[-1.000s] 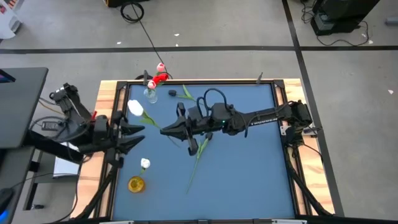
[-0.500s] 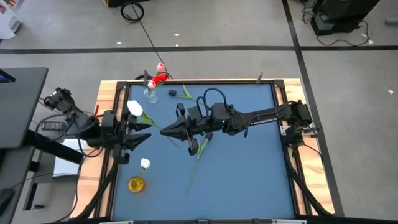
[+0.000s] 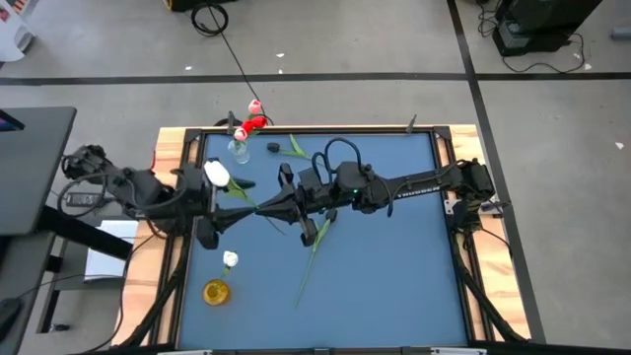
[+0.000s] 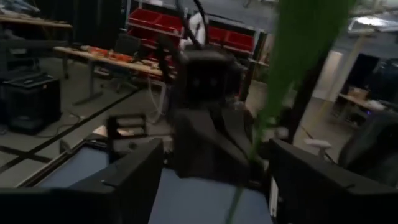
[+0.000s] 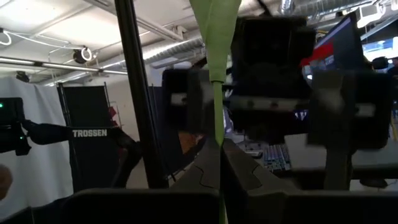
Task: Sort flowers into vase by color
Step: Put the white flower into the yellow vase
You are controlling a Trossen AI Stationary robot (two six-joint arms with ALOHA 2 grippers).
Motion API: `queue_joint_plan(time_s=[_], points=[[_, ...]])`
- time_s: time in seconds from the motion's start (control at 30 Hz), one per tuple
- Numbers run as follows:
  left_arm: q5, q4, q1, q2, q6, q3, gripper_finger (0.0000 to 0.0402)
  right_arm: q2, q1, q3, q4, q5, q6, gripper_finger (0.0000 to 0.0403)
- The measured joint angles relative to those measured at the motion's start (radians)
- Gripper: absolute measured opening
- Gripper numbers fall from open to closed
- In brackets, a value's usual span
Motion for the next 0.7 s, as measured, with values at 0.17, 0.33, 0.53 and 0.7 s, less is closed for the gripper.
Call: queue_joint_plan(time_s=[0.17, 0.33, 0.53, 0.7], points=[[0.1, -0.025, 0.066, 0.001, -0.001, 0.028, 0.0298, 0.0, 0.0, 0.0, -0.001, 0.003, 0.0, 0.0006], [0.136, -0.03, 0.113, 0.023, 0.015, 0.028, 0.0279, 0.0, -0.002, 0.0, -0.003, 0.009, 0.0, 0.0006], [0.152, -0.015, 0.123, 0.018, 0.068, 0.028, 0.0219, 0.0, -0.004, 0.0, -0.006, 0.01, 0.0, 0.0006], [0.157, -0.016, 0.122, -0.008, 0.071, 0.027, 0.015, 0.0, -0.005, 0.0, -0.019, 0.045, -0.001, 0.0006]])
